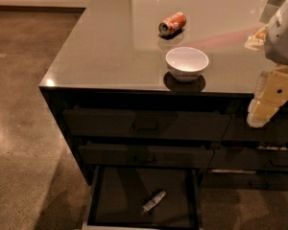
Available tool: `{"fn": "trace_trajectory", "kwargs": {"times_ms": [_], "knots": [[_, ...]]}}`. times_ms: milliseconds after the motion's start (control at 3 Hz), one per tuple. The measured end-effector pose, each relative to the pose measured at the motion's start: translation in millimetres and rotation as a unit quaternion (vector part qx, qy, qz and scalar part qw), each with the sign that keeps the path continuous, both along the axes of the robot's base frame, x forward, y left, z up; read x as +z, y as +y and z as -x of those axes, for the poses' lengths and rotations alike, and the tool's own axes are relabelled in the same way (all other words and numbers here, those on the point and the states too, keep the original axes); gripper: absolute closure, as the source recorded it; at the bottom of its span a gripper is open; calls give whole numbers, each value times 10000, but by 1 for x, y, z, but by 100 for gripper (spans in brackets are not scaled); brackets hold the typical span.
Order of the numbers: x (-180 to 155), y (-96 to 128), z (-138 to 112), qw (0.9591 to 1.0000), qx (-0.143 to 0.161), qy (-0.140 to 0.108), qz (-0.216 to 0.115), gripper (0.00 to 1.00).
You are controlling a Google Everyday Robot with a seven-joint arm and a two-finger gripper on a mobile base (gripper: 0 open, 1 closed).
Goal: Pick redbull can from bottom drawer and place on counter
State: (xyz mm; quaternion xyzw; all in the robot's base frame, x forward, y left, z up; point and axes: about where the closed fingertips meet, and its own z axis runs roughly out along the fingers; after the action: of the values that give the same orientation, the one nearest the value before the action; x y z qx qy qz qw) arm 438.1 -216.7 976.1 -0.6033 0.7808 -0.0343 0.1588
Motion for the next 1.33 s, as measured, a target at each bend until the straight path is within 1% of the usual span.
{"fn": "trace_trajectory", "kwargs": {"times_ms": [333,667,1000,1333], "knots": [[0,0,0,10000,0,0,0,0],[-19,4,6,9998,125,-148,14,0],[-54,20,31,9977,515,-414,-133,0],[-89,10,48,9968,553,-468,-332,0]]}}
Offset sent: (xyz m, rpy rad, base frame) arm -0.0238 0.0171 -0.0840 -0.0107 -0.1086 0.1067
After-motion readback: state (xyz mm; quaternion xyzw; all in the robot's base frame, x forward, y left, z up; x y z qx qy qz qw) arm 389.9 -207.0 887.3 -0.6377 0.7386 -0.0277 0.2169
